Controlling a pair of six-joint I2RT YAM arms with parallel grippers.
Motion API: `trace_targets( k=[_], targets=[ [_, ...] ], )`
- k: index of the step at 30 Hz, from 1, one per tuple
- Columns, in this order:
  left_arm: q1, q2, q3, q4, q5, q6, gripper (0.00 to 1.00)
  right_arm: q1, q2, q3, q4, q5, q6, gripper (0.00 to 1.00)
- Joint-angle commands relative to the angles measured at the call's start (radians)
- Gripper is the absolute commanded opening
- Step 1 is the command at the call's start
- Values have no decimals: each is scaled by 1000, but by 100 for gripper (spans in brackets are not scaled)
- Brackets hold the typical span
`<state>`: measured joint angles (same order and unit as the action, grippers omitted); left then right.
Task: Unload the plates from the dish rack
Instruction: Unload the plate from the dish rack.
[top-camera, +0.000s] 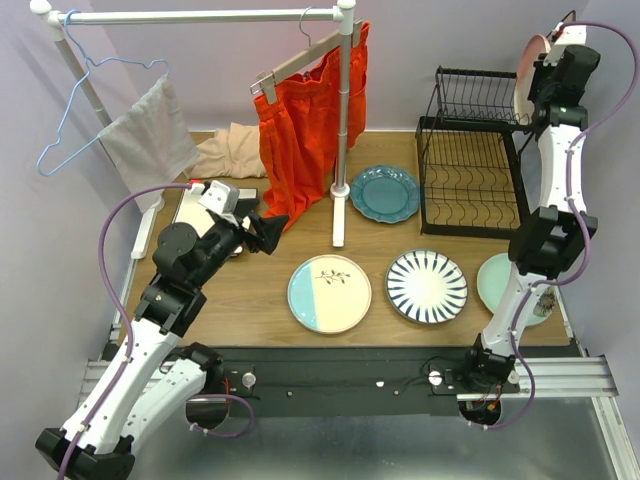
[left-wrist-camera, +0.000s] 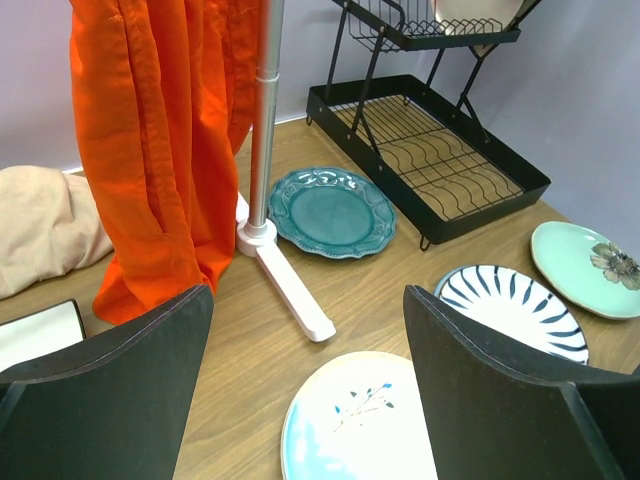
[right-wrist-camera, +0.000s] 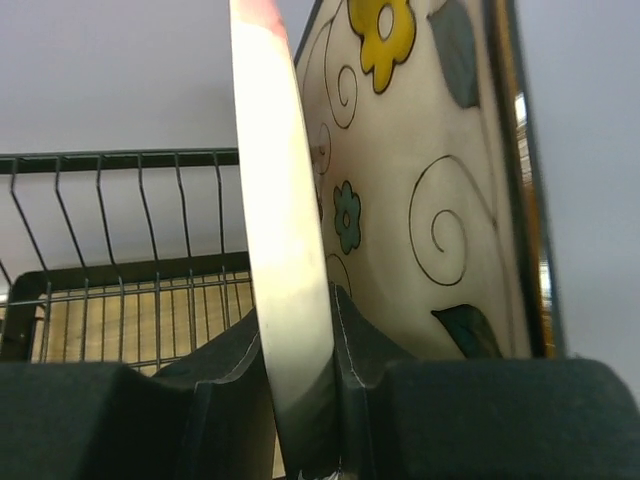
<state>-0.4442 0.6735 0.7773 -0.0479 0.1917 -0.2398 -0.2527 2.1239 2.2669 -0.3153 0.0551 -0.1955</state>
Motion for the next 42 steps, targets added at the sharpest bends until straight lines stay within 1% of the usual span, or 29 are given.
trace_targets(
  k=[1, 11, 14, 20, 25, 30, 38, 42],
  targets=[
    [4, 1, -1, 3, -3, 7, 86, -34, -104, 25, 154, -38, 27, 1],
    [4, 6, -1, 3, -1, 5, 86, -45, -105, 40, 180, -51, 70, 1],
    [4, 8, -1, 5, -3, 5, 86, -45, -108, 49, 186, -25, 82, 0],
    [6, 28, 0, 5, 9, 7, 86, -45, -134, 31, 222, -17, 123, 1],
    [7, 15, -1, 10, 18, 2, 86, -45, -166, -4, 269, -17, 145, 1],
    [9, 15, -1, 14, 31, 2, 86, -45, -217, -90, 392, -47, 146, 1],
    [9, 14, -3, 19, 43, 0, 86, -45, -228, -99, 423, -49, 156, 1],
    [9, 12, -4, 19, 38, -1, 86, -45, -234, -107, 429, -123, 177, 1]
  ],
)
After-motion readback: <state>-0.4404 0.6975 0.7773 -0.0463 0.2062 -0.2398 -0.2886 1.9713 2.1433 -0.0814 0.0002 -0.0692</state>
